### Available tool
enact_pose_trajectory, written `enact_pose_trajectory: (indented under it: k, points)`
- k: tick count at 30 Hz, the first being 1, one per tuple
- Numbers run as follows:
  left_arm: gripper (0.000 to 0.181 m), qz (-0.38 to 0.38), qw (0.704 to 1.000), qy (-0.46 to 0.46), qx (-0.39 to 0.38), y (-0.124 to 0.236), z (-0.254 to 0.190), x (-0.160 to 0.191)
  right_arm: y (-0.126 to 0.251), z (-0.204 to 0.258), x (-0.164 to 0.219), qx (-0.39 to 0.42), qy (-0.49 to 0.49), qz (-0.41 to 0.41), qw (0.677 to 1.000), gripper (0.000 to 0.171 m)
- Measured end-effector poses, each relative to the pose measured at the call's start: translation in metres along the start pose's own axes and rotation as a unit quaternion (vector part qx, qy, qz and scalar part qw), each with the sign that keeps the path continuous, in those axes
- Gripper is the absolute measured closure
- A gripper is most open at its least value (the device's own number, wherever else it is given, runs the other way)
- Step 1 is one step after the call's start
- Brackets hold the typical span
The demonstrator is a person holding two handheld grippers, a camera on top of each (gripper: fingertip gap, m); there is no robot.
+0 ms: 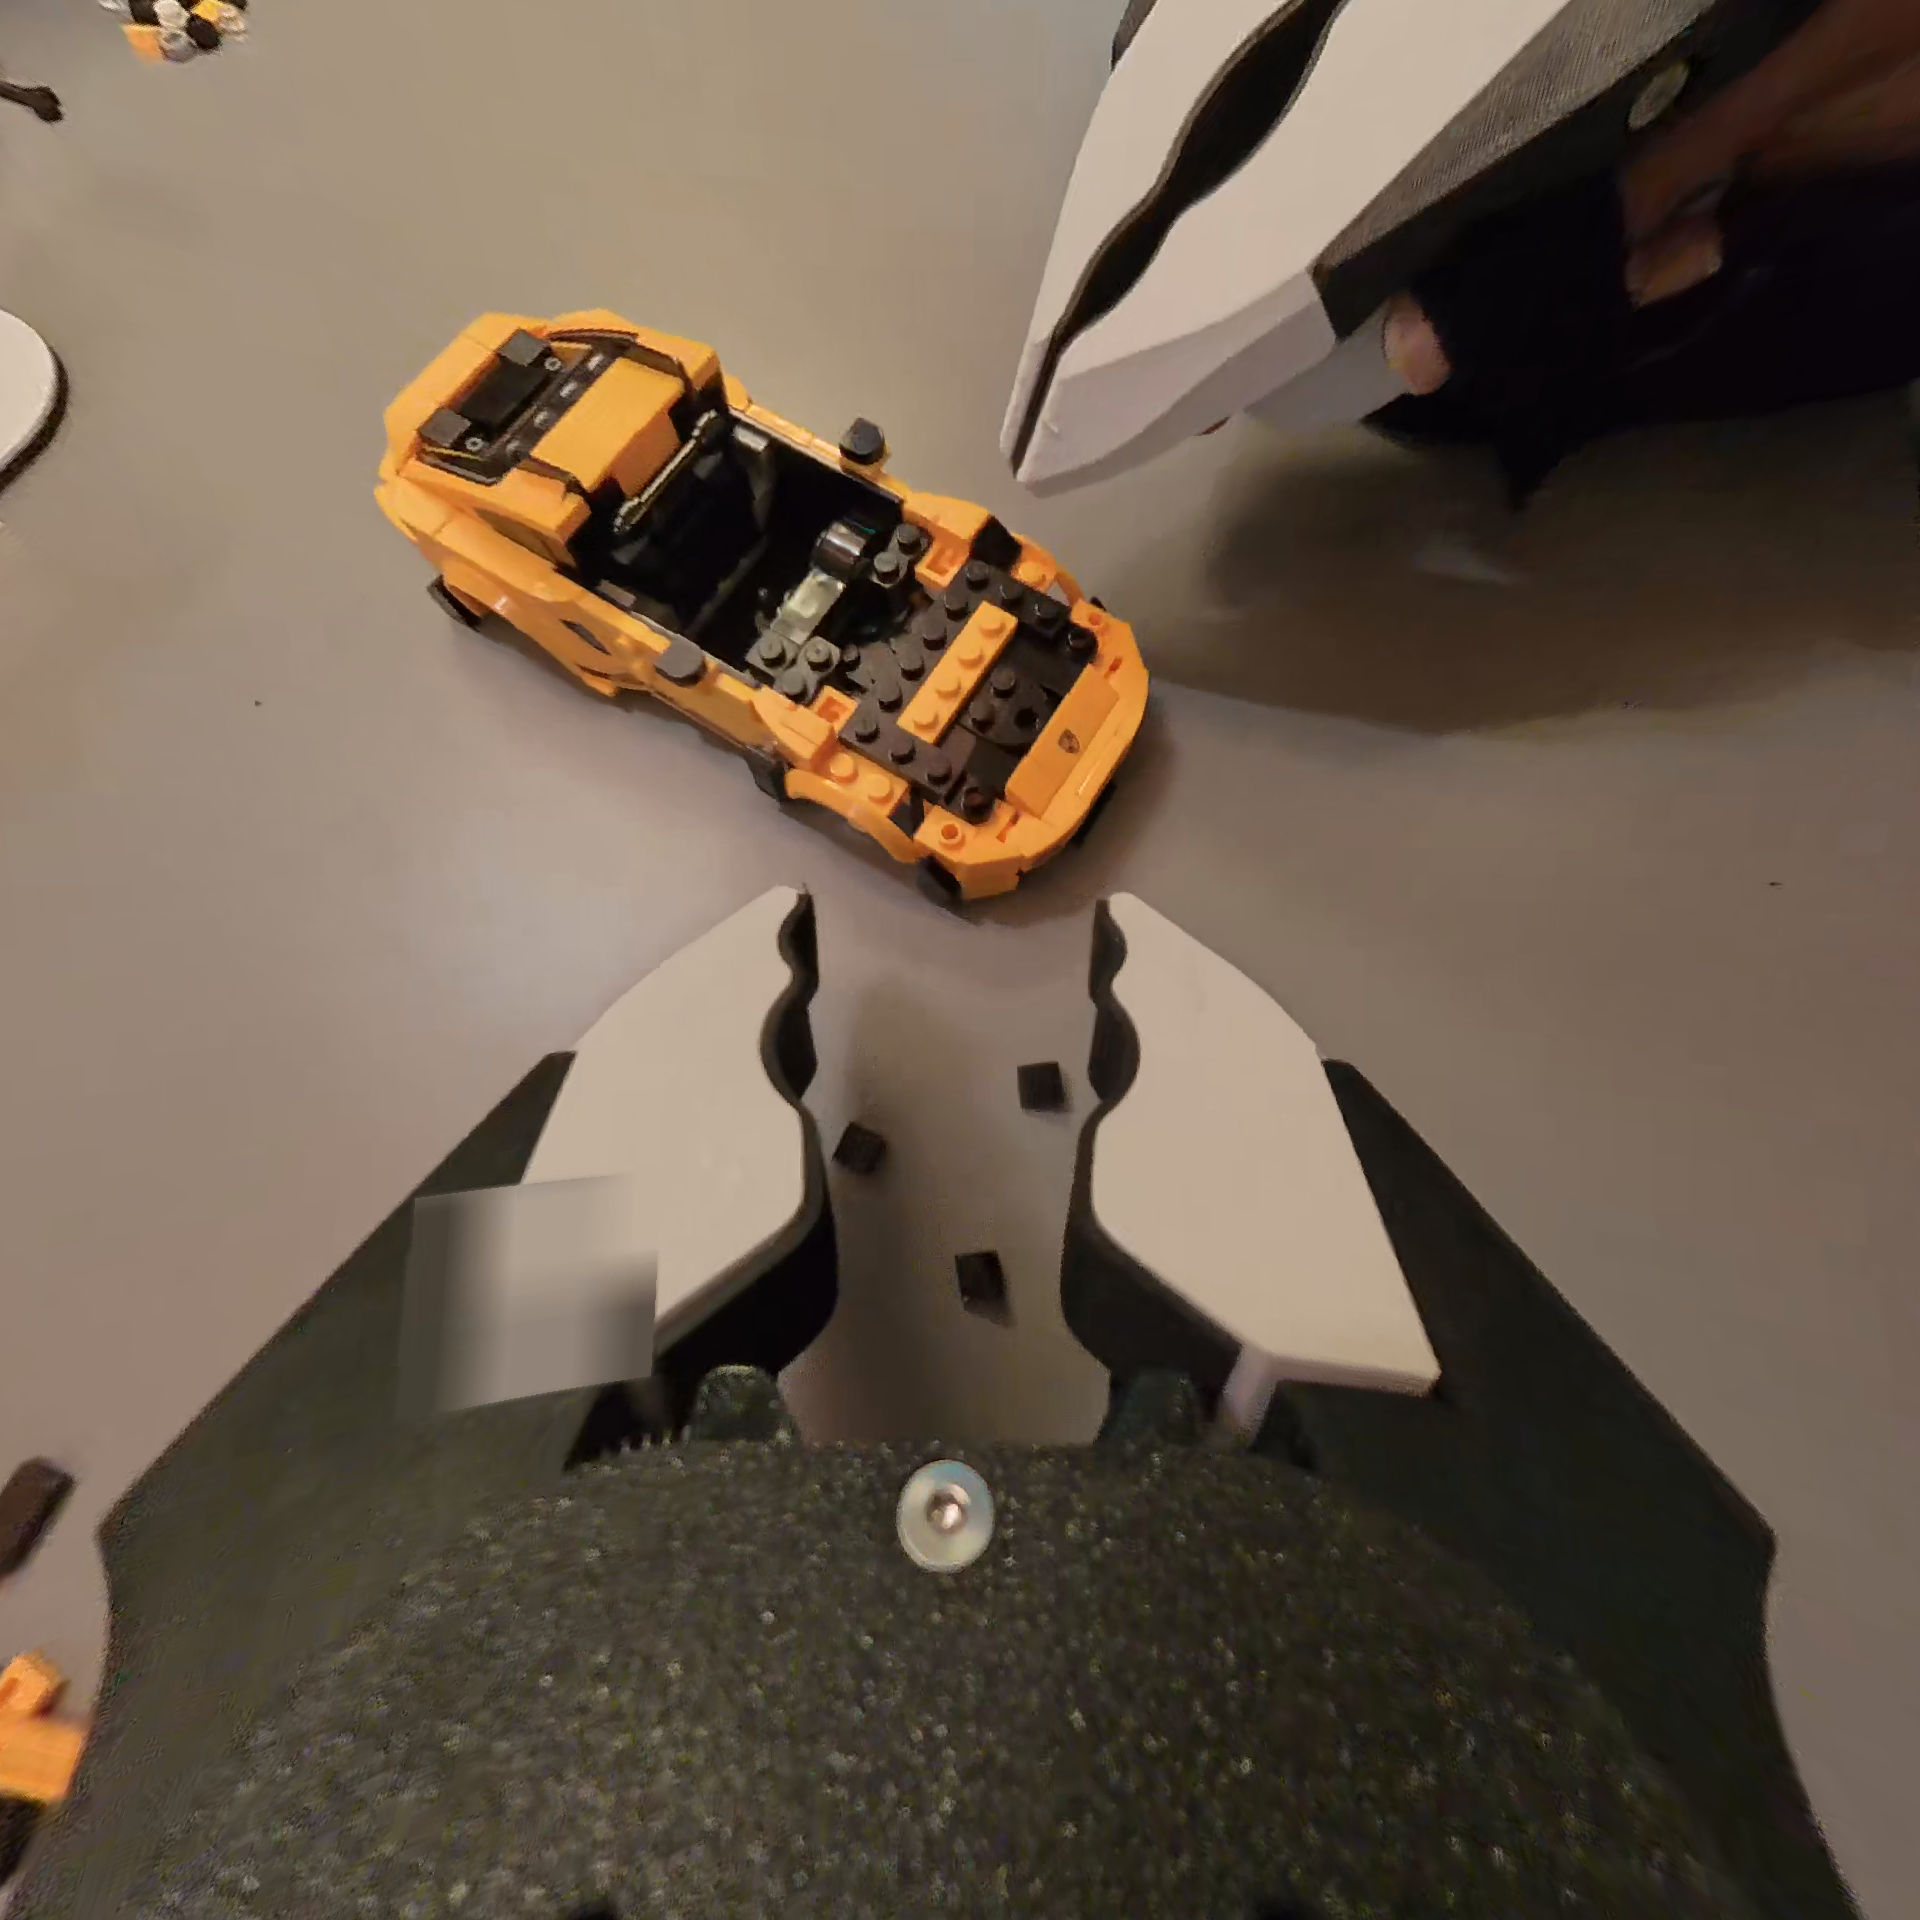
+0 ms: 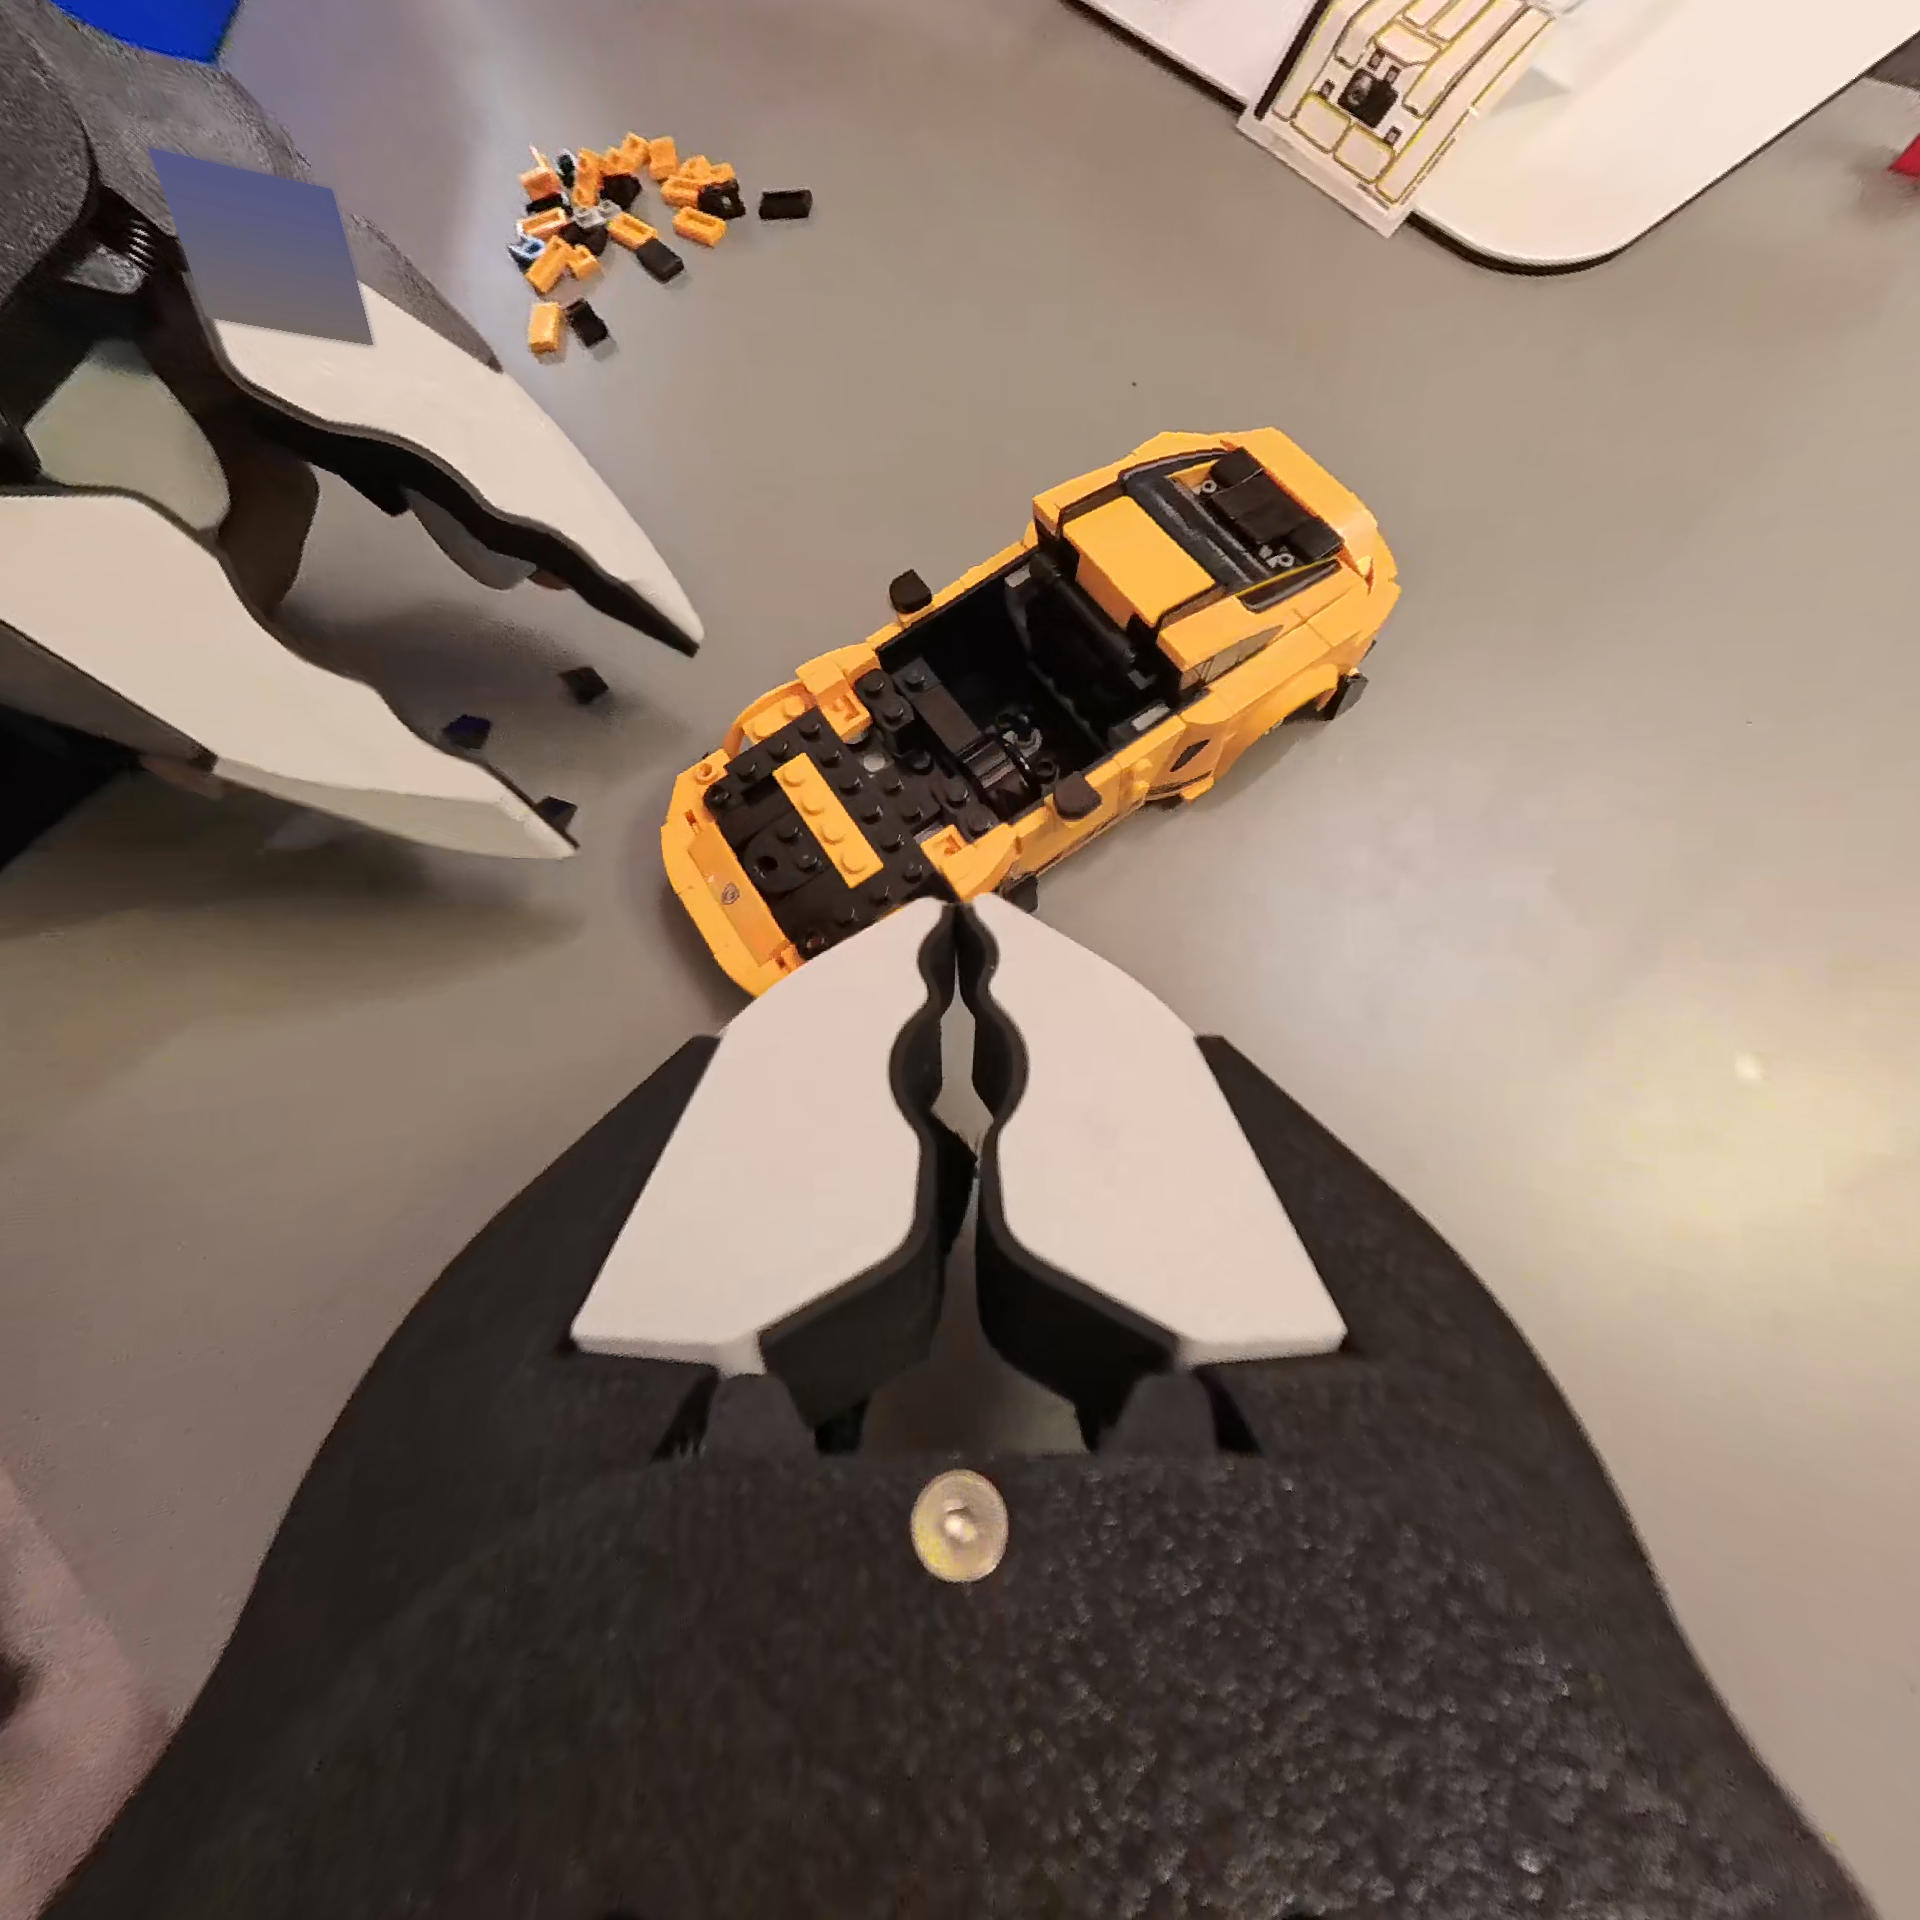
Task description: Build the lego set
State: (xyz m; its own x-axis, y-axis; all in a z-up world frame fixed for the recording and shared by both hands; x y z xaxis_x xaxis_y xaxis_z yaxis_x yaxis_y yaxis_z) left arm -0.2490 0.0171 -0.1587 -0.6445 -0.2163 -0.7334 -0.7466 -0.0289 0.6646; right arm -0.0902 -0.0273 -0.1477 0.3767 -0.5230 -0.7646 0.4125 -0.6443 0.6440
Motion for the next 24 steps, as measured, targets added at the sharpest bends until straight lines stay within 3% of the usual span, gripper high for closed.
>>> enact_pose_trajectory:
  k: [8, 17, 24]
  points:
    - [0.102, 0.004, 0.998, -0.064, 0.019, -0.020, 0.006, -0.019, -0.004, 0.002, -0.005, 0.008, -0.004, 0.016, 1.000, 0.171]
    - [0.103, 0.004, 0.978, -0.205, 0.037, -0.031, -0.010, -0.029, -0.009, 0.006, -0.004, 0.013, 0.027, 0.044, 0.999, 0.171]
    - [0.115, 0.069, 0.970, -0.228, 0.053, -0.046, -0.012, -0.028, -0.006, 0.008, -0.008, 0.011, 0.069, 0.045, 0.997, 0.171]
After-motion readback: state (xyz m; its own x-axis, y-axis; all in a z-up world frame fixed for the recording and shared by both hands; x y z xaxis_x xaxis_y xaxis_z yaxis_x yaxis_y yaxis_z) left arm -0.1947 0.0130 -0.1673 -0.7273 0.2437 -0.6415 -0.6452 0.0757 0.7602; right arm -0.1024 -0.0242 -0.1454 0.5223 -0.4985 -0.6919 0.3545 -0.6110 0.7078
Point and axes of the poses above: each gripper's, where its closed fingertips meet, y back along the fingers, x out of its underside, z = x × y across the jaws, the point moved 7 cm from there along y, back along the fingers, and after that the axes turned 10 degrees about y, right-handed, at the moved point
